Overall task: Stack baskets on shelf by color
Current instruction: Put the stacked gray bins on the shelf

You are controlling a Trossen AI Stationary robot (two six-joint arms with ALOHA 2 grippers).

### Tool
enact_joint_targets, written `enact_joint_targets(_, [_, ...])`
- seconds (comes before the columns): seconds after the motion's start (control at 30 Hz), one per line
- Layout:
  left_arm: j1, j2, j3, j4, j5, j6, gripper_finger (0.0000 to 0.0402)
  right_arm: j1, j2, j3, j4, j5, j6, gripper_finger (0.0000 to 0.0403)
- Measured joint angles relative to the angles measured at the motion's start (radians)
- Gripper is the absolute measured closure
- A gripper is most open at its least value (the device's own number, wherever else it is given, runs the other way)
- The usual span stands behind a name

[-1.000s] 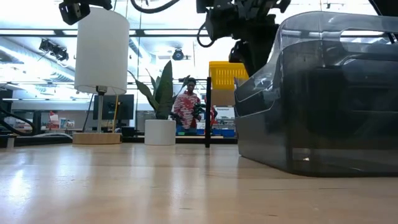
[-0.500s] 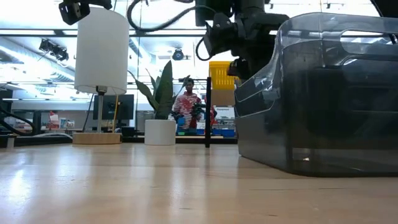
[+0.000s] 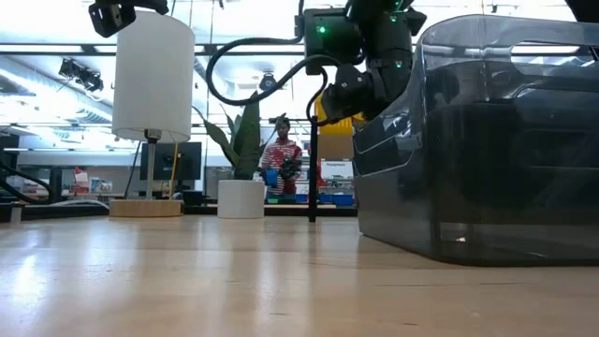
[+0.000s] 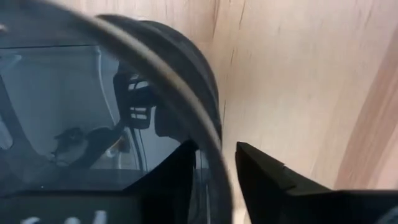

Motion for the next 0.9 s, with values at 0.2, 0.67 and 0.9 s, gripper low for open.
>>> enact_joint_targets(0.2, [0.000,0.000,0.000,-0.015,0.000,0.000,0.0380,0.000,0.002,0.005,-0.004,-0.007,-0.029,0.0360])
enact_joint_targets(0.67, [0.000,0.000,0.000,-0.033,0.000,0.070,0.0388,-0.072,-0.050,0.078,-0.160,-0.061,-0.068,0.0390])
enact_joint_targets(0.9, [0.017,0.001,0.000,-0.006,-0.056,0.159,0.0387,-0.096,-0.205,0.080,-0.280,-0.067,0.000,0.0390])
